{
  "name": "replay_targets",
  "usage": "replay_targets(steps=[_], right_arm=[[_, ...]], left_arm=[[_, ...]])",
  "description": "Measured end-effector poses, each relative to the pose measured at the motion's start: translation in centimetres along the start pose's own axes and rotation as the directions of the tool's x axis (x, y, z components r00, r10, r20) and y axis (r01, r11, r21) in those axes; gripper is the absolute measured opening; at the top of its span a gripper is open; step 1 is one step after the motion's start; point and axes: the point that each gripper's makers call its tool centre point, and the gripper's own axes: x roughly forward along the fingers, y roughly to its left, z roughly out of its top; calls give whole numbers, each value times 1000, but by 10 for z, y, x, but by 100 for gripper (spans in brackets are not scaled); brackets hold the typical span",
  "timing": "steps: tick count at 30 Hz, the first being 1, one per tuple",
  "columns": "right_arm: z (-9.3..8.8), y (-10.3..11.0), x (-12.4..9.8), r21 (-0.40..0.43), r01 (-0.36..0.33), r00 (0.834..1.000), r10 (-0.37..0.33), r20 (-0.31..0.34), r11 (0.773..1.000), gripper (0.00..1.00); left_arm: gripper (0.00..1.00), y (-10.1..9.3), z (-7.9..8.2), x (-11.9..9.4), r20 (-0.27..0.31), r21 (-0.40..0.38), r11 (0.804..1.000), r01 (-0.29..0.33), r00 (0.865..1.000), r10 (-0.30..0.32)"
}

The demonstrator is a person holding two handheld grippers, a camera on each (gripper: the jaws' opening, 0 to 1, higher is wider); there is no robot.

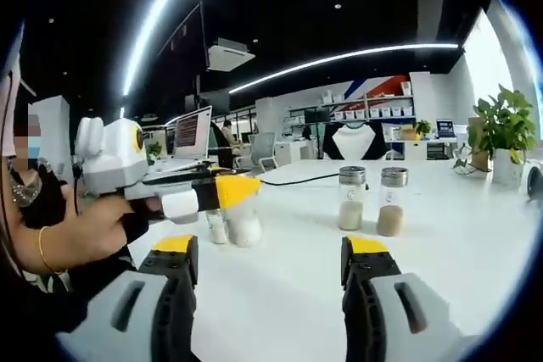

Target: Rotate the seasoning bottle until the label or dispensing opening points toward the visible target arrow and the bottle remains upright within the marked orientation range

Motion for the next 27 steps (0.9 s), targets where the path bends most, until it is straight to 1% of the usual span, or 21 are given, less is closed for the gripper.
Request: replay_targets(steps=[2, 5, 8, 9, 10, 11, 14, 15, 18, 21, 23, 27], right_arm=[[-1, -2, 1, 17, -3, 1000, 3, 1, 1000, 68], [-4, -5, 4, -8, 8, 1000, -8, -16, 1000, 68], [-5, -8, 7, 5, 4, 1000, -4, -15, 1000, 70], [-5, -9, 8, 8, 6, 1000, -6, -18, 1000, 71], [-6, -10, 8, 8, 9, 1000, -9, -20, 1000, 71], [-7, -10, 9, 9, 5, 1000, -5, -23, 1000, 70], [-9, -13, 10, 21, 5, 1000, -4, -31, 1000, 70], [-10, -14, 10, 27, 5, 999, -4, -32, 1000, 69], [-12, -14, 13, 36, -3, 999, 4, -36, 999, 69], [-14, -13, 16, 33, -17, 999, 18, -46, 999, 69], [-16, -12, 17, 46, -23, 998, 25, -49, 999, 69], [-18, -13, 17, 51, -24, 998, 27, -55, 998, 69]], left_arm=[[34, 5, -7, 2, -1, -3, 1000, -14, 1000, 14], [34, 16, -20, 7, -12, -25, 998, -51, 999, 51], [34, 25, -30, 11, -15, -28, 996, -87, 996, 87], [34, 26, -32, 12, -20, -23, 995, -93, 995, 93], [34, 27, -35, 14, -37, -4, 996, -90, 995, 89], [34, 29, -39, 16, -56, 5, 995, -102, 993, 102], [34, 32, -44, 17, -51, 14, 993, -117, 992, 117], [34, 36, -46, 17, -47, -2, 991, -133, 990, 133], [34, 39, -51, 19, -51, -12, 989, -150, 988, 149], [34, 40, -53, 18, -38, -31, 986, -161, 986, 160], [34, 42, -57, 18, -60, -7, 985, -174, 983, 173], [34, 46, -61, 17, -64, -16, 981, -194, 979, 193]])
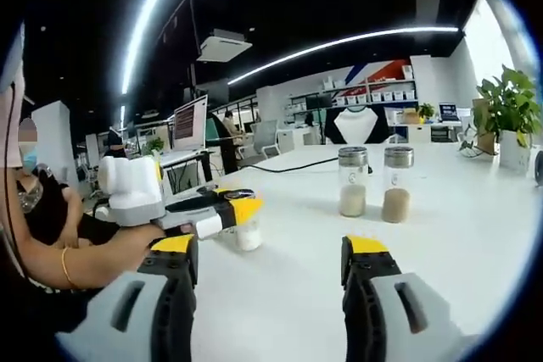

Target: Rotate the seasoning bottle until the label or dispensing opening points toward the visible target arrow and the bottle remains upright within the marked orientation range

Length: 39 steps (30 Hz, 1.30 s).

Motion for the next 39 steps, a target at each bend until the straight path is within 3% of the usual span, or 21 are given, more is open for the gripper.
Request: replay_targets(steps=[9, 17, 22, 24, 30, 33, 35, 39], right_arm=[[2, 10, 3, -32, -44, 999, 44, 2, 999, 68], [5, 15, 4, -6, -67, 997, 67, 25, 998, 69], [4, 16, 4, -7, -65, 998, 66, 18, 998, 70], [4, 16, 3, -4, -65, 998, 65, 20, 998, 70], [6, 18, 1, -6, -68, 997, 68, 22, 998, 70], [6, 17, 0, -6, -65, 998, 66, 25, 998, 70], [9, 17, 0, -9, -65, 997, 66, 39, 998, 69], [10, 12, -1, -12, -46, 998, 47, 38, 999, 69]], left_arm=[[34, 4, -2, 1, 0, 21, 999, -29, 1000, 29], [34, 12, -2, -4, 37, 14, 998, -67, 997, 66], [35, 13, 0, -1, 28, 74, 996, -51, 998, 49], [36, 13, -1, -1, 3, 49, 998, -51, 999, 51], [40, 13, 0, -4, 5, 94, 994, -54, 999, 53], [42, 12, 6, -9, 23, 90, 995, -41, 999, 39], [45, 8, 14, -12, 43, 47, 999, -21, 999, 19], [49, 2, 21, -19, 22, 75, 997, 5, 1000, -6]])
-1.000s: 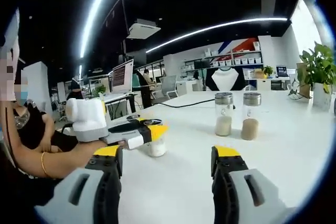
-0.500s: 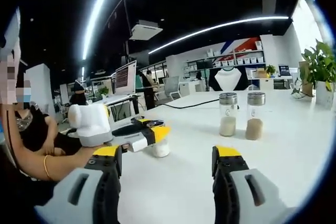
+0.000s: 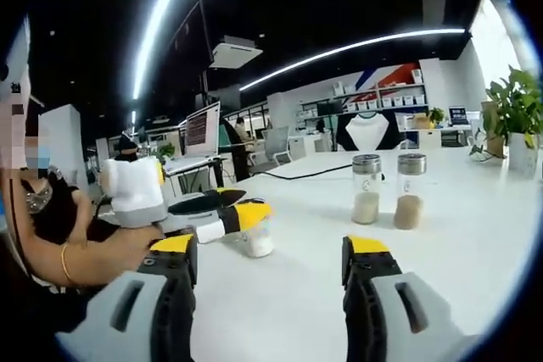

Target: Rotate the seasoning bottle until the label or dispensing opening points toward the visible target arrow and the bottle remains upright within the marked orientation range

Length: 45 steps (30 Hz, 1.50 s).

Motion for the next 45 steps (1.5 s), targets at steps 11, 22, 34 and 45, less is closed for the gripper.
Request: replay_targets(steps=[11, 22, 34, 45], right_arm=[[24, -15, 5, -9, 72, 996, -72, 57, 997, 67], [36, -24, 7, -18, 72, 991, -70, 112, 997, 59], [35, -50, 32, -71, 98, 993, -93, 72, 993, 54], [25, -78, 55, -63, 154, 988, -153, 19, 986, 54]], left_arm=[[64, -2, 21, -41, 3, 23, 999, 35, 999, -35], [63, 6, 21, -65, -8, -17, 999, 47, 999, -47], [74, 14, 45, -87, 52, 13, 999, 42, 998, -43], [93, -13, 30, -78, 0, 0, 976, 218, 976, -218]])
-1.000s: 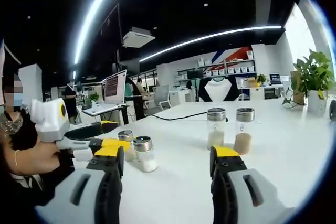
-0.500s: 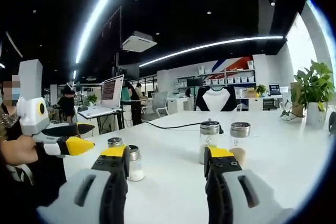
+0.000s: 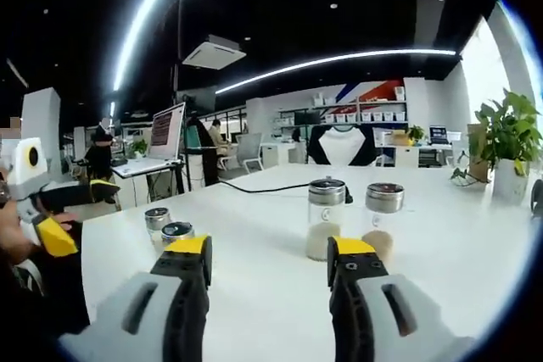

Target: Rotate the seasoning bottle until the label or dispensing opening points toward the visible target arrow and the bottle remains upright within the marked orientation range

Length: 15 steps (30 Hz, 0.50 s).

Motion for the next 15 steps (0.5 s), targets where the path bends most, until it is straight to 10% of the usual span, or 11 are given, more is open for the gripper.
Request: replay_targets(steps=[15], right_arm=[[-13, -48, 64, 92, 137, 989, -131, -71, 986, 47]], left_arm=[[80, -17, -1, 17, -20, 20, 991, 133, 991, -133]])
